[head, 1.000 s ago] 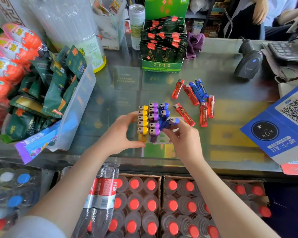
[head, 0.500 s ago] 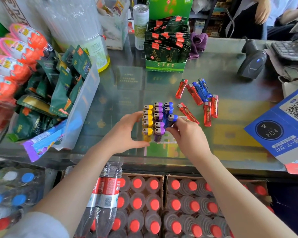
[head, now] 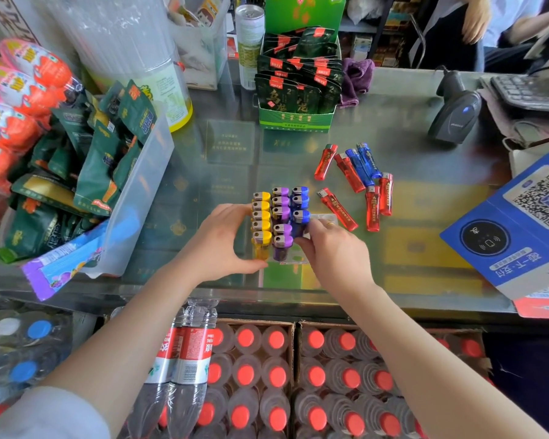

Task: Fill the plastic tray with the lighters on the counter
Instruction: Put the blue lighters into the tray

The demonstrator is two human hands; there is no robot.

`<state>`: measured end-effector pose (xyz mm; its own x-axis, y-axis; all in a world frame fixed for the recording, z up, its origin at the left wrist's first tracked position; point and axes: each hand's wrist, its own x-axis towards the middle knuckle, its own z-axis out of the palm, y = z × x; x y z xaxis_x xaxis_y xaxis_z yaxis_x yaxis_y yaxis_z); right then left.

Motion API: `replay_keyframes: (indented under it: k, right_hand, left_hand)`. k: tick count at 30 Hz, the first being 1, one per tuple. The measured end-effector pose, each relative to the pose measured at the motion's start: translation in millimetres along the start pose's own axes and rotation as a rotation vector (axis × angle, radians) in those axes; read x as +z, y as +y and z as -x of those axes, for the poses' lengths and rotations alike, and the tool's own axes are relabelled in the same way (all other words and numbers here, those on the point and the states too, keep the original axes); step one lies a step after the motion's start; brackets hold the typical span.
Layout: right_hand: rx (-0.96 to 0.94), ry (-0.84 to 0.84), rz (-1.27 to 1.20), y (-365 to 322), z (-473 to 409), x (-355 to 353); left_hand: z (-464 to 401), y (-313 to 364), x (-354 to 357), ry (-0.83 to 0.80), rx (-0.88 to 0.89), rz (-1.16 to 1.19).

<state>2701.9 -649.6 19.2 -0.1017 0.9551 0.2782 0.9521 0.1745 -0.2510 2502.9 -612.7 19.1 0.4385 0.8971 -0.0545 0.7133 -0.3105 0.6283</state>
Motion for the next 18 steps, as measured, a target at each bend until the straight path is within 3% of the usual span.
replay_keyframes:
  k: [5, 8, 11, 18]
  right_hand:
    - [0.048, -0.218, -0.211, 14, -12, -20]
    - [0.196, -0.009, -0.384, 39, -22, -26]
    - [0.43, 0.136, -0.401, 70, -42, -21]
    - [0.556, 0.117, -0.208, 101, -91, -2]
  left_hand:
    - [1, 1, 0, 0.006, 0.004, 0.001]
    - [-1, 3, 0, 0.005, -0.003, 0.004]
    - [-7, 5, 0, -0.006, -0.009, 0.005]
    - [-19, 2, 4, -0.01, -0.014, 0.012]
